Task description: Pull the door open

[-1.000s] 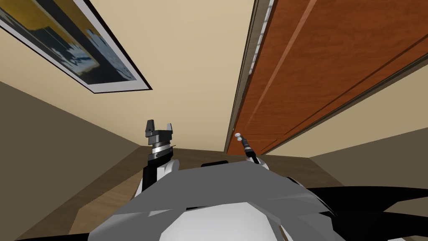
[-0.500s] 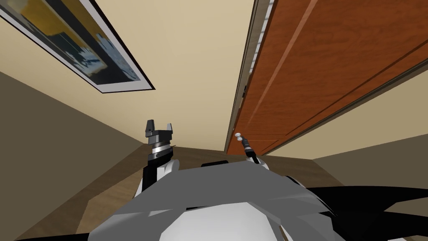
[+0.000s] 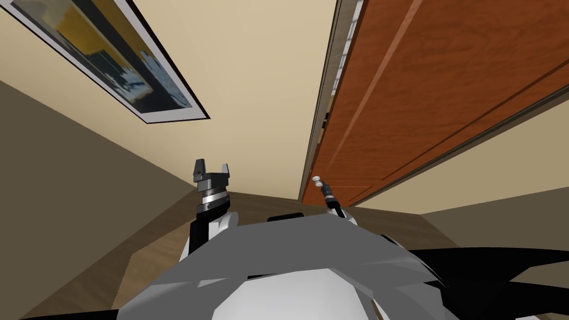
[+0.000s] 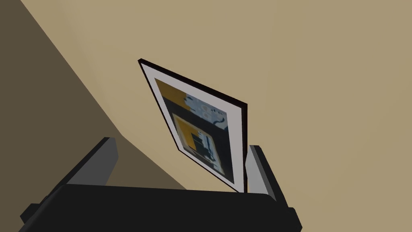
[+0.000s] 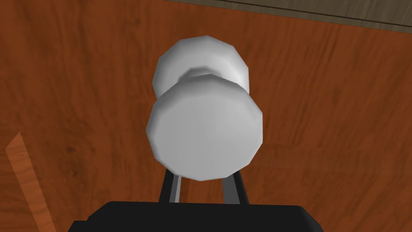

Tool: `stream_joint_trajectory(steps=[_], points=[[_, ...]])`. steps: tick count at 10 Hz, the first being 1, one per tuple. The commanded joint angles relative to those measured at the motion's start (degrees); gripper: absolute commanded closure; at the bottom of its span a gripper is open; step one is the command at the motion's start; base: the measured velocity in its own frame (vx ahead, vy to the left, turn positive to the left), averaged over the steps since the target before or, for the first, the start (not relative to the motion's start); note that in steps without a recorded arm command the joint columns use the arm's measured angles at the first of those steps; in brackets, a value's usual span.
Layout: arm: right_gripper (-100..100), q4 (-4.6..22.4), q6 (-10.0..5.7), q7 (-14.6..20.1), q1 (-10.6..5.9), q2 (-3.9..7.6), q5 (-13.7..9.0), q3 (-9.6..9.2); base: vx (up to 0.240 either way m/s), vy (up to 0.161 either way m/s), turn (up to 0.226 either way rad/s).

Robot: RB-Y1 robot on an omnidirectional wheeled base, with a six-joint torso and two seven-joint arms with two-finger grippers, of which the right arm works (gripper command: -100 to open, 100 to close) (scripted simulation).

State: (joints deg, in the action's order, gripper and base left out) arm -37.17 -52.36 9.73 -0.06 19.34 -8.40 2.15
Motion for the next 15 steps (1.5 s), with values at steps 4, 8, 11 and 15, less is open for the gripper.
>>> stream_joint_trajectory(steps=[4, 8, 11, 15], points=[[100, 0.5, -0.77, 5.5, -0.80, -0.63, -1.7, -1.46, -0.028, -0.014, 0.049], [100, 0.4, -0.51, 10.3, -0.86, -0.55, -3.5, -2.21, -0.026, -0.011, 0.041], [100, 0.3, -0.25, 14.8, -0.92, -0.47, -5.3, -2.96, -0.044, -0.024, 0.066], [-100, 0.7, 0.98, 19.0, -0.45, -0.27, -7.3, -3.19, -0.036, -0.011, 0.034]])
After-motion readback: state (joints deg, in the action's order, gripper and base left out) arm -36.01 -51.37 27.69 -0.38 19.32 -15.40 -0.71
